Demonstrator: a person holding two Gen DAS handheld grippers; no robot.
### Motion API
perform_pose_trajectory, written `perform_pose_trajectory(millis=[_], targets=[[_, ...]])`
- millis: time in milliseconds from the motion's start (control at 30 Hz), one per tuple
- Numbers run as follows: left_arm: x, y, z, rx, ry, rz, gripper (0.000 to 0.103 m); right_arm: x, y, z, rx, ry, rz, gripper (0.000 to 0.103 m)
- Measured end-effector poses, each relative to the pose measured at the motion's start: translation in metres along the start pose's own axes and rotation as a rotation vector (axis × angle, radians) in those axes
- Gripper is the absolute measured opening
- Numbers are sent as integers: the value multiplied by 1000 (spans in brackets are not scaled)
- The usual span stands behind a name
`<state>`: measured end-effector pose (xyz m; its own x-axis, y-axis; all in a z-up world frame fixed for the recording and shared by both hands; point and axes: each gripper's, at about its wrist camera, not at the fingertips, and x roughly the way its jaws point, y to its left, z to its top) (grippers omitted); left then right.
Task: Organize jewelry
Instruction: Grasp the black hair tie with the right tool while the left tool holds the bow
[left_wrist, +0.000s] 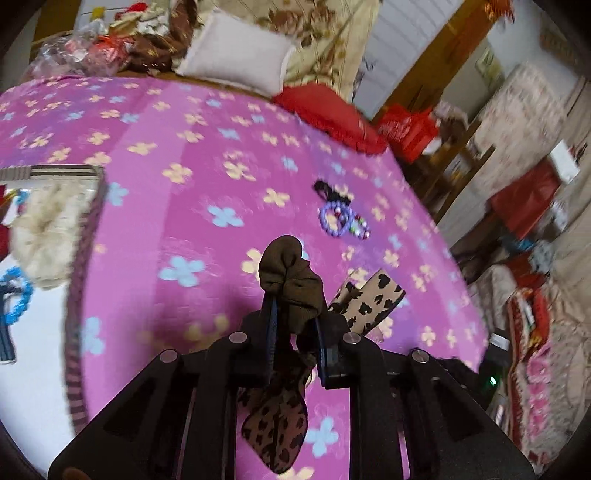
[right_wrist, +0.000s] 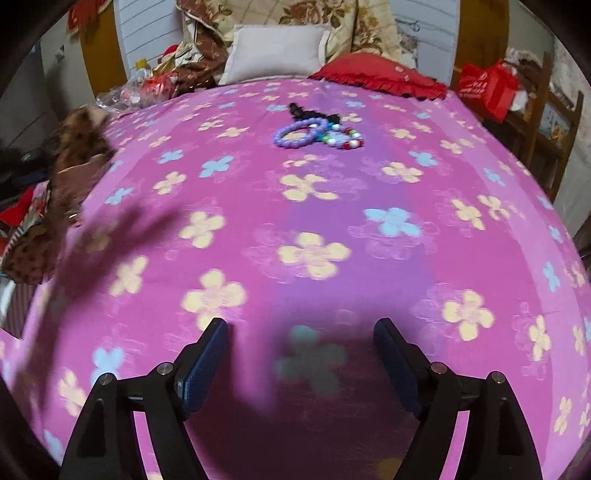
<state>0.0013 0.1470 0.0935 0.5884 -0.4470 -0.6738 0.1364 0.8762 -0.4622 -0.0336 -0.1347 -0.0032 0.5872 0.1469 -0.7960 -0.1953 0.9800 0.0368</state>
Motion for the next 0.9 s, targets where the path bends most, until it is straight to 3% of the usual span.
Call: perform_pose_trajectory(millis=[233,433,667,800,900], targets=[[-38,56,-8,-91,-38,-21,16,7,56,27,-51,40,81,79],[-56,85,-7,-149,-75,-53,16,16,104,43,-139,39,48,79],[-65,101,-8,-181,-94,-84,16,-5,145,55,-186,27,185,79],[-70,111,-9,-206,-96,-91,16,-16,171,48,-274,9,166,79],[-77,119,-10,-220,-109,-91,16,-9,167,45,-264,25,132,79]])
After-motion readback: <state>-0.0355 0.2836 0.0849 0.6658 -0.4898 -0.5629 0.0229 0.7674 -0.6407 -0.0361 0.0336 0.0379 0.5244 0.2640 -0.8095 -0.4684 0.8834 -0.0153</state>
